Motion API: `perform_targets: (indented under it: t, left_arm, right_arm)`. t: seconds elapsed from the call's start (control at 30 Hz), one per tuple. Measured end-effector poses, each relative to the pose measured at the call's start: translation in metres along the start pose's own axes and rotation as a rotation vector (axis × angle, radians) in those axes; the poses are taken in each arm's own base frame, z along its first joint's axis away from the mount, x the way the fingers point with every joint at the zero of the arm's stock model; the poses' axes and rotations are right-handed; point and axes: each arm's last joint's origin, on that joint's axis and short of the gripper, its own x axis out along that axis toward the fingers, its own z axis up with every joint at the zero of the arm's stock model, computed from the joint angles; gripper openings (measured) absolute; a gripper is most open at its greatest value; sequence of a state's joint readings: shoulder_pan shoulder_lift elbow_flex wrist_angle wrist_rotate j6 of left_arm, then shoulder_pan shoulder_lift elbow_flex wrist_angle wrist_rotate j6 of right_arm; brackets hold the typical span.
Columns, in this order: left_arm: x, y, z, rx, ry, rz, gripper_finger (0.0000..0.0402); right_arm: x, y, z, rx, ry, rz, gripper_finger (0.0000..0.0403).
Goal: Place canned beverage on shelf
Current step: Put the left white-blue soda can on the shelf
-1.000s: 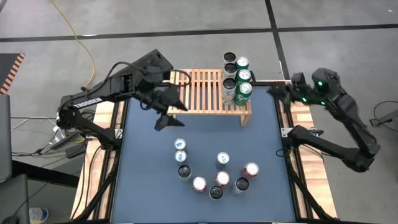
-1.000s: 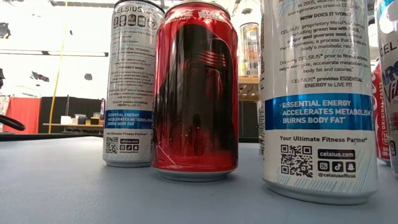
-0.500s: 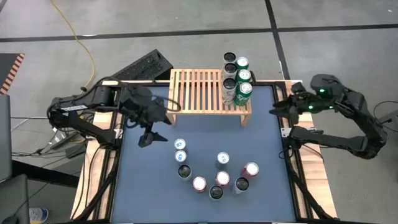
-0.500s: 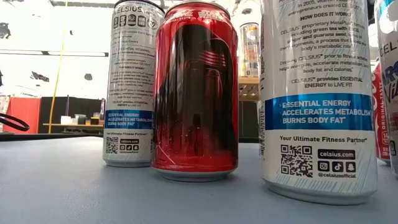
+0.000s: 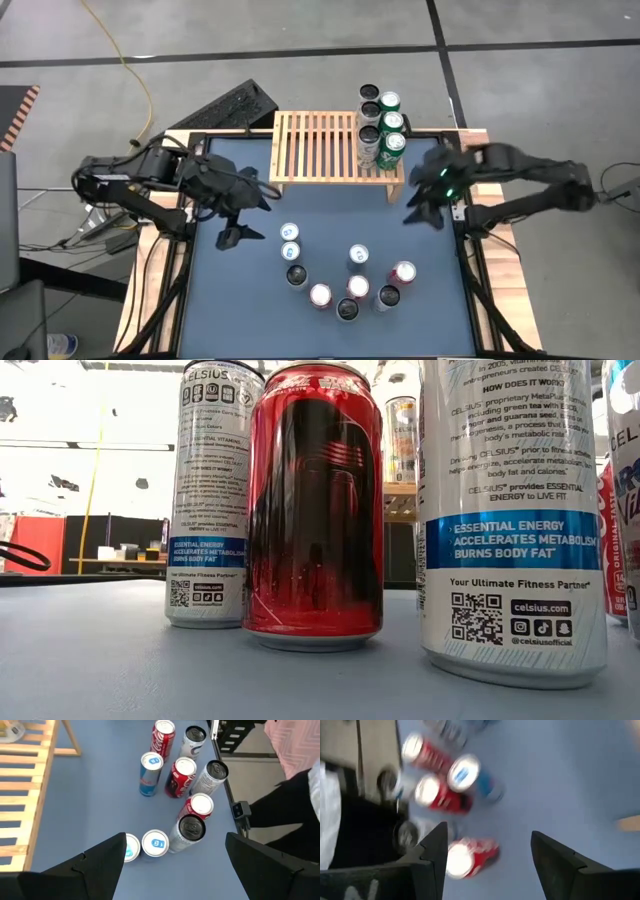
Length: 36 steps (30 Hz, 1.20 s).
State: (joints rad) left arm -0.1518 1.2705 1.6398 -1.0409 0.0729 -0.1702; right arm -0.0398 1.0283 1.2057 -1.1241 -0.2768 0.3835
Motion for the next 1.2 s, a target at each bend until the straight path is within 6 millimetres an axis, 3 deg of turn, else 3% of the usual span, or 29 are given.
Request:
perform_targets:
  t: [0.23,0.5,0.67,0.9,1.1,1.2]
  left_arm:
    - [-0.008,-0.008,-0.003,0.015,-0.030,0.055,0.0327]
    - [-0.011,-0.022,-0.008,0.069,-0.031,0.034,0.0327]
    - [-0.012,-0.037,-0.006,0.172,-0.099,0.082,0.0327]
    - [-0.013,-0.043,-0.007,0.155,-0.121,0.099,0.0327]
    - [-0.010,-0.052,-0.006,0.148,-0.145,0.072,0.0327]
    - [-0.011,-0.054,-0.006,0.154,-0.150,0.063,0.0327]
  right_arm:
    - [0.057,0.036,-0.004,-0.067,0.209,-0.070,0.0231]
    - [0.090,0.063,-0.018,-0.046,0.311,-0.115,0.0236]
    - [0.096,0.072,-0.025,-0.064,0.293,-0.153,0.0236]
    - [0.094,0.094,-0.027,-0.069,0.180,-0.037,0.0237]
    - [0.076,0.108,-0.008,-0.038,0.055,0.042,0.0237]
    - [0.068,0.114,0.000,-0.049,0.077,0.015,0.0235]
